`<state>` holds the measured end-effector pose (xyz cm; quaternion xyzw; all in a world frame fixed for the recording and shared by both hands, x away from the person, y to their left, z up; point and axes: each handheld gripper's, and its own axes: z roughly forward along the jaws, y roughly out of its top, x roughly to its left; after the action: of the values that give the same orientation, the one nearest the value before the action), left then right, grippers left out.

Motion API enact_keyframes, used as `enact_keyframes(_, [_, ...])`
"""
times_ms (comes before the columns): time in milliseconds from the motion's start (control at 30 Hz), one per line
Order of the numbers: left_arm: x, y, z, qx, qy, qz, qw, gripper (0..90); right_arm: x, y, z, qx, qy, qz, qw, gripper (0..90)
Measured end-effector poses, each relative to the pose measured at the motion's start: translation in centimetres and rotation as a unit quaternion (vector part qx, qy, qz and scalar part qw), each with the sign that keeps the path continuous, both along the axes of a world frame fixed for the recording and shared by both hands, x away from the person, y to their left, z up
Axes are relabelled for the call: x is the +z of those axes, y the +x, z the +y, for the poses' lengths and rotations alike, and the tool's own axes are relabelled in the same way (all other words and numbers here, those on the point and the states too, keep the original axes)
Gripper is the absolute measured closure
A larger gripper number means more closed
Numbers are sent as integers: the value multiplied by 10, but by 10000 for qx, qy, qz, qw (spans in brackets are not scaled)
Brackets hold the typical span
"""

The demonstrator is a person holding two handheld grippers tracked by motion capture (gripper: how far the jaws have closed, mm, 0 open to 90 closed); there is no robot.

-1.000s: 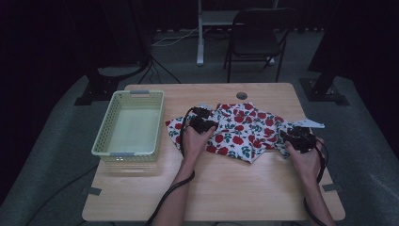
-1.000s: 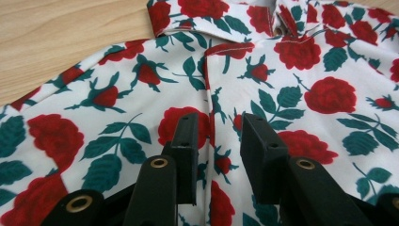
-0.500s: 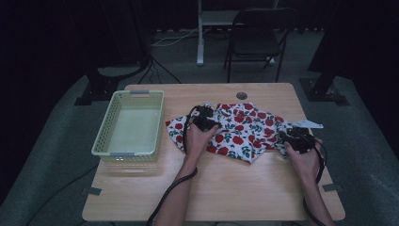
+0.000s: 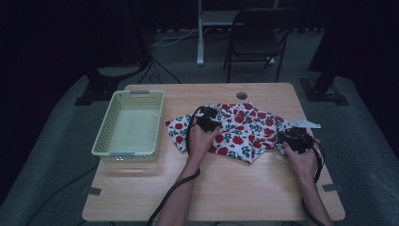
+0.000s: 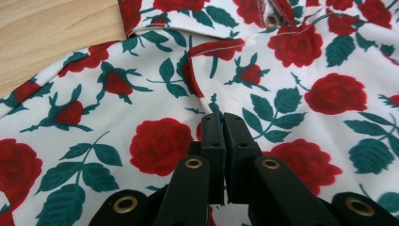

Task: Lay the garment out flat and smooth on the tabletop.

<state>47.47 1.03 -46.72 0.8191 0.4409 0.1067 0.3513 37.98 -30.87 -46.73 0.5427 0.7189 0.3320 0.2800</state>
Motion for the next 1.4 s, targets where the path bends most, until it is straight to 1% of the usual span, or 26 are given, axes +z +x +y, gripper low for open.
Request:
enact_keyframes(133, [5, -5, 0, -109, -46, -68, 9999, 894, 0, 0, 1, 8, 1, 4, 10000, 632])
enact_keyframes(233, [9, -10, -1, -187, -125, -117, 9997, 894, 0, 1, 2, 26, -4, 19, 10000, 631])
enact_keyframes(267, [10, -12, 0, -234, -151, -126, 9995, 894, 0, 1, 3, 34, -8, 15, 10000, 631])
enact_keyframes(400, [15, -20, -2, -385, -142, -227, 9989, 894, 0, 2, 6, 57, -33, 8, 10000, 631])
enact_keyframes(467, [18, -24, -3, -463, -199, -269, 9984, 894, 0, 3, 7, 66, -36, 24, 10000, 631])
enact_keyframes(533, [22, -28, -5, -572, -265, -336, 9974, 894, 0, 3, 8, 72, -32, 27, 10000, 631])
enact_keyframes(600, [24, -32, -7, -691, -305, -357, 9965, 894, 0, 3, 9, 81, -34, 29, 10000, 631])
enact_keyframes(700, [27, -37, -10, -845, -263, -398, 9953, 894, -2, 3, 10, 79, -22, 43, 10000, 631])
enact_keyframes(833, [32, -44, -13, -979, -261, -475, 9937, 894, -5, 3, 10, 79, -7, 72, 9999, 631])
enact_keyframes(900, [35, -48, -14, -1077, -273, -530, 9924, 894, -5, 4, 10, 71, -5, 83, 9999, 630])
enact_keyframes(1200, [45, -65, -18, -1310, -211, -669, 9889, 894, -7, 5, 11, 43, 25, 106, 9999, 629])
enact_keyframes(1333, [47, -74, -20, -1446, -172, -723, 9867, 894, -8, 5, 11, 28, 27, 108, 9999, 629])
enact_keyframes(1400, [49, -78, -20, -1518, -188, -746, 9854, 894, -8, 6, 11, 22, 31, 117, 9999, 629])
